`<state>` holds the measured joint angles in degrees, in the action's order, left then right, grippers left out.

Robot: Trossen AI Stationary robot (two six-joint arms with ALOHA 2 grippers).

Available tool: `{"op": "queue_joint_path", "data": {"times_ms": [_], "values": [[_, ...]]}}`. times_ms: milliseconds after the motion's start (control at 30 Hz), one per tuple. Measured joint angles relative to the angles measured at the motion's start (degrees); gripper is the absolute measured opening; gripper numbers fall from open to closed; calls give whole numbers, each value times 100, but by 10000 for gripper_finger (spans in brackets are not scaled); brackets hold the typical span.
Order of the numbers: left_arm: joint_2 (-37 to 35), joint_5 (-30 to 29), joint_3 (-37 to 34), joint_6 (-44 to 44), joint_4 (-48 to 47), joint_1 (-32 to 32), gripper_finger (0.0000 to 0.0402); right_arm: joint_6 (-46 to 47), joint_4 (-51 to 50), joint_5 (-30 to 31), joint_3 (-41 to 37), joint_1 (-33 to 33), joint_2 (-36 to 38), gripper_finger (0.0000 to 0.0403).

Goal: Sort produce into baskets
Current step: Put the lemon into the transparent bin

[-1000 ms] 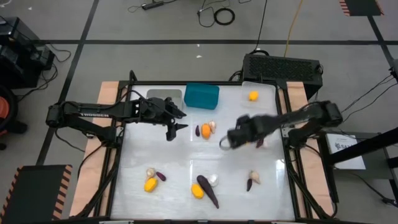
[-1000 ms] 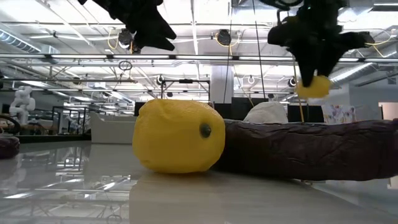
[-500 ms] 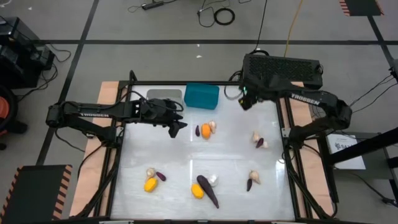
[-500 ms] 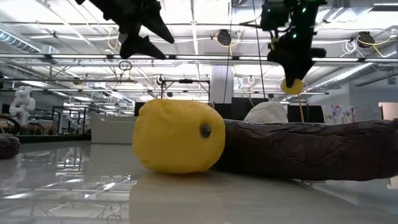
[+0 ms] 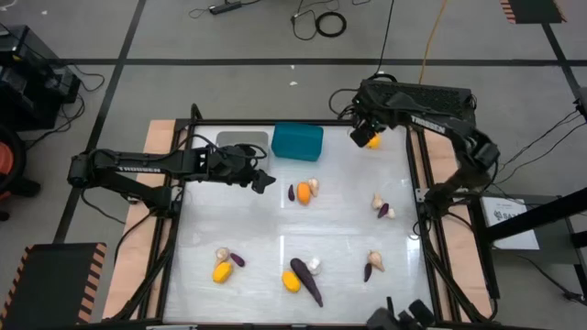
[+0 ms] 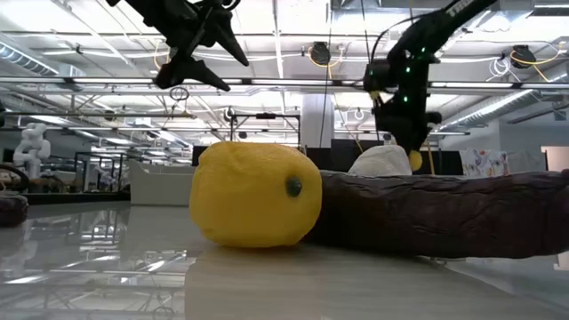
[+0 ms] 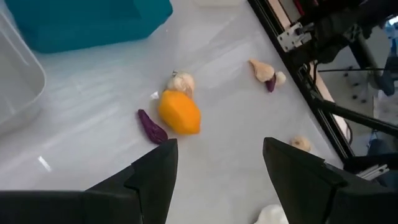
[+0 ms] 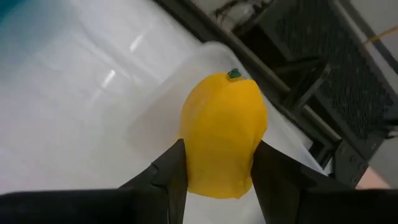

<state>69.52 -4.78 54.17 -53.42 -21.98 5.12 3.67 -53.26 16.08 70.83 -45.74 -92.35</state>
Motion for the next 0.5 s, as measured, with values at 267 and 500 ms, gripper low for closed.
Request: {"op": "queue_joint_path", "data": {"times_ms": [267,500], "values": [[0,-22,0,612,-211,-3,244,-124,163,6,0,-123,-528,183],[-205,31,2,1850,-818,-6,244,589,-100,2,0,-117,-452,267]]}}
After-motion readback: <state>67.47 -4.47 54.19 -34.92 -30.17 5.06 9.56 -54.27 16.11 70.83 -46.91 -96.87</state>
